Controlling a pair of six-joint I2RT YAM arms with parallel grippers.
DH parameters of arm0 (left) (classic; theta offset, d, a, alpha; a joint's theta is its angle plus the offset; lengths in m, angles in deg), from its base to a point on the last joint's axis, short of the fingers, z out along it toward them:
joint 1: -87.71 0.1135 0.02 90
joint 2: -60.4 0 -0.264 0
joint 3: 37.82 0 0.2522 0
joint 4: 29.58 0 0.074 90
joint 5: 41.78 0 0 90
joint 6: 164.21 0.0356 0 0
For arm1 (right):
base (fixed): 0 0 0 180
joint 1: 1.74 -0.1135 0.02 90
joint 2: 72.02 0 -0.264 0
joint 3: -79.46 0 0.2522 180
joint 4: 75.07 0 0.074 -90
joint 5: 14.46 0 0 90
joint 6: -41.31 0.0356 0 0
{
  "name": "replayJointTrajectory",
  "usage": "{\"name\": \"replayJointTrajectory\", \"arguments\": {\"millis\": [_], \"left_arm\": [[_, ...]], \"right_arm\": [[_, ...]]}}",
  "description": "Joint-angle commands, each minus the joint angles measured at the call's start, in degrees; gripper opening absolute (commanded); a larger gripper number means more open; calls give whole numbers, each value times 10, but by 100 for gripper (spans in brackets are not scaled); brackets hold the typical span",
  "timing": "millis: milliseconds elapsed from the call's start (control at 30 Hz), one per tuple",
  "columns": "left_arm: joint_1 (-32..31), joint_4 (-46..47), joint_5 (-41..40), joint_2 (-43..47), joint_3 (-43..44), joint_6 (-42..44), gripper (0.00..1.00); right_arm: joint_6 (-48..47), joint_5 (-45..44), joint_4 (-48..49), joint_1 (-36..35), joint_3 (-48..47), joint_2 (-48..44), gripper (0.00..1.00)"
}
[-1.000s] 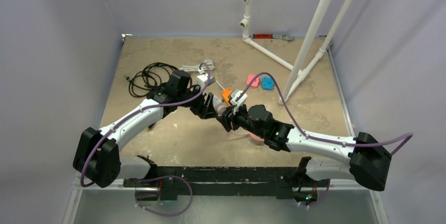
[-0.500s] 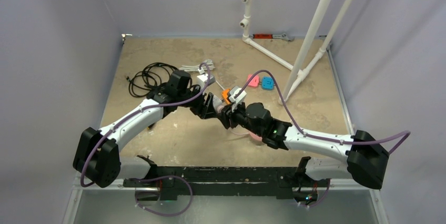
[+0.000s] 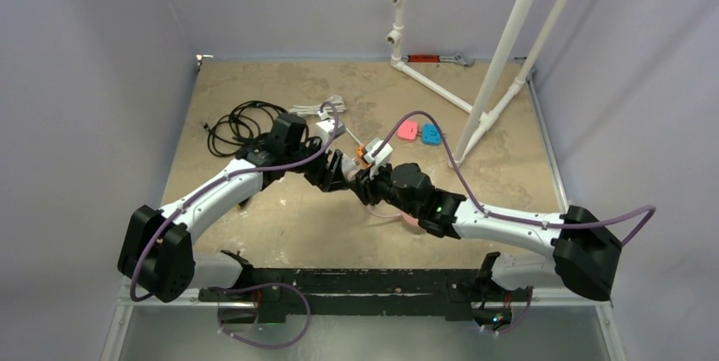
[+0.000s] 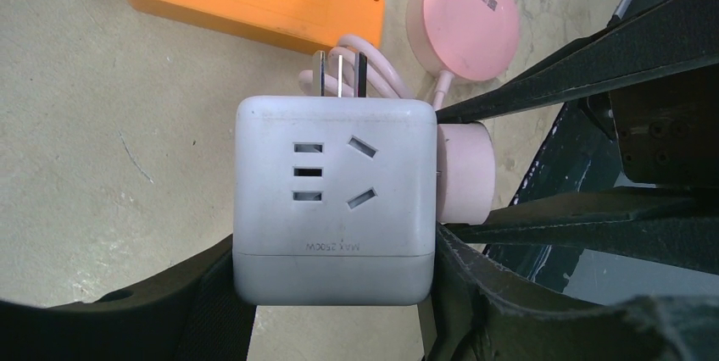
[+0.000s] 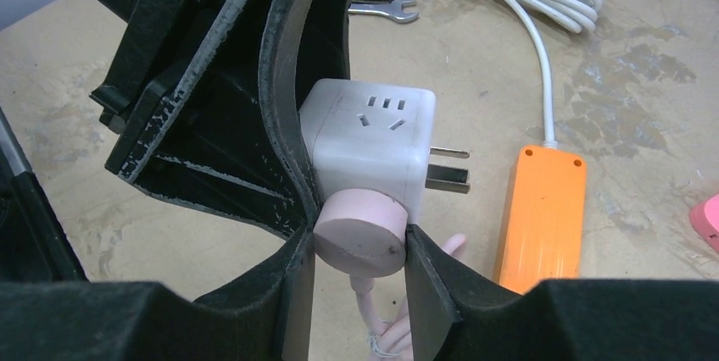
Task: Pull the plug off the socket
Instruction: Remove the plug from the socket.
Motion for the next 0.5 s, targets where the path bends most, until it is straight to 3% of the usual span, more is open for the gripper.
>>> {"name": "replayJointTrajectory", "arguments": {"millis": [0, 467], "left_arm": [[-10, 32, 28, 15, 14, 4, 0], [-6, 6, -134, -11, 20, -11, 0]], "right_arm": [[-10, -50, -9, 5, -32, 10, 3], [-75, 18, 90, 3, 67, -121, 0]]}}
